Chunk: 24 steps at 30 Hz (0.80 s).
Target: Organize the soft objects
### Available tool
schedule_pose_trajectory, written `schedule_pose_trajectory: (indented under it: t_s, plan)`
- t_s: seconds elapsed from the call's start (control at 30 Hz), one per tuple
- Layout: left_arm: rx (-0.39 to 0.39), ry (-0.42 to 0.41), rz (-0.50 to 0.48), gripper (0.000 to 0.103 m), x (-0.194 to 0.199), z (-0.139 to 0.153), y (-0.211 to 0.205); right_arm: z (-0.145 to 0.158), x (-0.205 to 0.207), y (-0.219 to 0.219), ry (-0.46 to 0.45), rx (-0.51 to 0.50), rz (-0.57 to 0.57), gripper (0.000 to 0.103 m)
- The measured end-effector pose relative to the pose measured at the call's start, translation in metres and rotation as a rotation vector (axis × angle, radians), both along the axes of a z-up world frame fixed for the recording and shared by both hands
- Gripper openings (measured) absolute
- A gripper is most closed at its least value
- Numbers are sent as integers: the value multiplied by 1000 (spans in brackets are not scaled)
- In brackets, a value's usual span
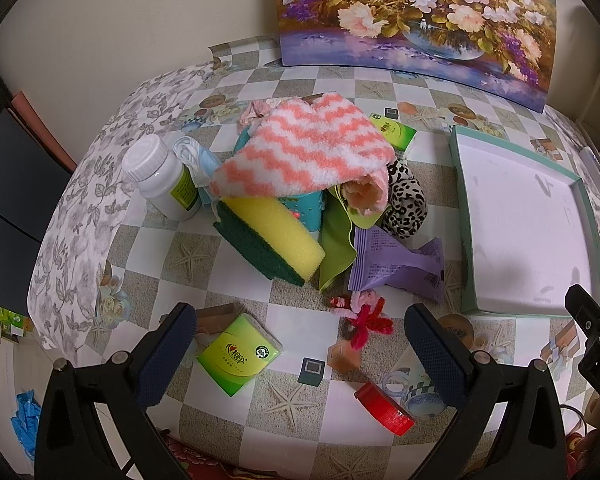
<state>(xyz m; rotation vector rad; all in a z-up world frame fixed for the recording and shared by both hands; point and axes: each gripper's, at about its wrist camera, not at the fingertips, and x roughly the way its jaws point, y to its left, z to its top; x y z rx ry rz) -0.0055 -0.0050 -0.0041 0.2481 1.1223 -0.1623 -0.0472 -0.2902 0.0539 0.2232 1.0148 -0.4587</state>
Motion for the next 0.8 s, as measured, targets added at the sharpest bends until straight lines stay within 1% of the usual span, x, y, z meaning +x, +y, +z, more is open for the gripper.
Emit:
schedule_pose_trajectory:
  t_s: [0.47,0.6,0.73,0.8]
  plan:
    - [1,2,1,103,0,0,0,-1,-1,-1,3,2,2,103]
    - [-9,12,13,103,1,-3,5,-3,-1,3,1,10,19,103]
    - [-33,24,35,103,5,-2,16,-4,5,12,-1,64,72,103]
    - [-41,20,52,103,7,1,26,-6,8,22,-2,104,117,103]
